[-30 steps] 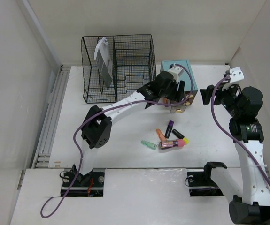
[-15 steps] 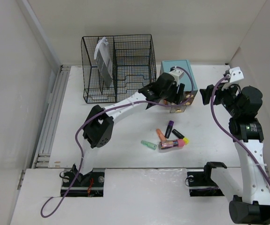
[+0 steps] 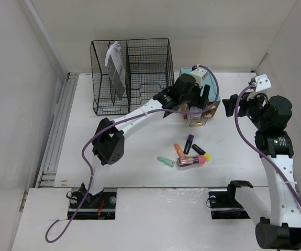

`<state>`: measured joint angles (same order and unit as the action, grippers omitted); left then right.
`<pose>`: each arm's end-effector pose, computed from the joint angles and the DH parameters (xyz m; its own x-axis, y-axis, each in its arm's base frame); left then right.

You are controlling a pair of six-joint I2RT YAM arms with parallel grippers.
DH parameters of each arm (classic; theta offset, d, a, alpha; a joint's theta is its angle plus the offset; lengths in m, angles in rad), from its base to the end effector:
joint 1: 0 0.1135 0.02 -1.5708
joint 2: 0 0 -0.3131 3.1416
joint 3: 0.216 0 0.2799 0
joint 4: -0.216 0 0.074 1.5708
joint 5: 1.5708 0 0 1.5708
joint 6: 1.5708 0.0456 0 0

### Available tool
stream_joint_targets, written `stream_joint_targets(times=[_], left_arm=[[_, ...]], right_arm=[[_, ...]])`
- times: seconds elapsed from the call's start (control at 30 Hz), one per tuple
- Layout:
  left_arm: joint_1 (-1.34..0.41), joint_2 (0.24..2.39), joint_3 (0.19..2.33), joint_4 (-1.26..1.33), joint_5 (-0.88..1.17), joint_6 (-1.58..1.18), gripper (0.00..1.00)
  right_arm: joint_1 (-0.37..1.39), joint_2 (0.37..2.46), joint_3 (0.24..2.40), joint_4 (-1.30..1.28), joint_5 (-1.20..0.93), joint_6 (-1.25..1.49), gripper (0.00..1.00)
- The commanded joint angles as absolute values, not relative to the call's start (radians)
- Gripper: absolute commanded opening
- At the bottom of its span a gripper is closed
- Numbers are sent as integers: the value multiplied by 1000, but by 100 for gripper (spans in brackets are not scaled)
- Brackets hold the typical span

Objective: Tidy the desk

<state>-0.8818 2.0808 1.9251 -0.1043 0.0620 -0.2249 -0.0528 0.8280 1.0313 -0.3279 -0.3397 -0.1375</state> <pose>0.3588 -0.4400 0.3729 -0.3396 0.0622 -0.9385 0.7517 0.6177 -0.2310 0.1805 0.0057 0.4435 -0.0845 -0.1249 -0.9886 -0.2948 0.9508 -0.0950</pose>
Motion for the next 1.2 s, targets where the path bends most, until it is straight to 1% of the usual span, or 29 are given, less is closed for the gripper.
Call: stream_joint_targets(times=[0.0,0.03,0.07,0.13,0.17,0.2,0.23,0.27,0.3,0.33,0.37,0.4,0.43,0.47,0.5,0.53,0.57,0.63,0.7,0.77,0.8,0.83,0.9,0.93,1.0,1.03,1.1,1.13,1.17], left_arm=[[-885,2071,1968,-92,55,-209,62],[-885,2057,1968,-92,43,-209,51],[-885,2046,1950,-92,19,-209,44],[-885,2016,1890,-92,-23,-218,25],[-885,1969,1861,-81,-50,-227,5],[-885,1936,1826,-81,-104,-242,0],[-885,1901,1781,-62,-126,-253,0],[-885,1817,1670,-20,-139,-264,0],[-885,1771,1605,6,-149,-276,0],[-885,1725,1538,37,-149,-302,0],[-885,1679,1406,64,-149,-316,0],[-885,1592,1340,116,-132,-331,0],[-885,1547,1221,142,-123,-356,0],[-885,1507,1220,165,-123,-356,0],[-896,1430,1109,213,-111,-367,6],[-910,1396,1060,234,-110,-380,15],[-910,1366,1017,250,-110,-380,28],[-933,1301,913,288,-88,-408,41],[-933,1273,841,288,-78,-422,59],[-942,1237,793,320,-78,-432,60],[-942,1226,773,330,-78,-443,61],[-942,1217,743,330,-69,-443,61],[-942,1191,723,330,-80,-454,63],[-942,1181,713,330,-80,-454,65],[-942,1148,677,340,-80,-463,66],[-942,1134,666,341,-80,-472,66],[-942,1095,635,341,-80,-483,68],[-942,1083,626,341,-80,-483,69],[-942,1071,611,341,-80,-483,70]], right_arm=[[-57,824,1037,-276,-344,-124,88],[-57,824,1037,-276,-344,-124,88],[-57,824,1037,-276,-344,-124,88],[-57,824,1037,-276,-334,-124,79],[-57,824,1028,-276,-344,-133,69],[-57,833,1028,-276,-371,-144,40],[-57,833,1028,-276,-392,-155,22],[-57,847,1028,-290,-420,-187,10],[-57,871,1028,-302,-458,-219,0],[-57,890,1028,-357,-580,-265,0],[-57,911,1037,-397,-647,-323,0],[-57,939,1060,-449,-714,-471,0],[-57,1001,1077,-575,-832,-562,0],[-57,1035,1095,-631,-866,-636,0],[-57,1070,1115,-687,-891,-769,0],[-57,1136,1159,-743,-909,-829,0],[-43,1169,1181,-829,-899,-877,0],[-19,1225,1238,-906,-856,-1031,0],[35,1278,1238,-931,-749,-1083,0],[86,1287,1205,-916,-674,-1115,0],[147,1278,1181,-870,-601,-1115,0],[178,1278,1155,-847,-572,-1115,0],[234,1250,1073,-793,-496,-1100,0],[279,1250,1045,-717,-473,-1077,0],[314,1227,978,-648,-425,-1022,0],[343,1227,957,-561,-364,-996,0],[371,1227,913,-485,-293,-934,0],[385,1256,902,-435,-185,-902,0],[414,1270,893,-361,-137,-885,0]])
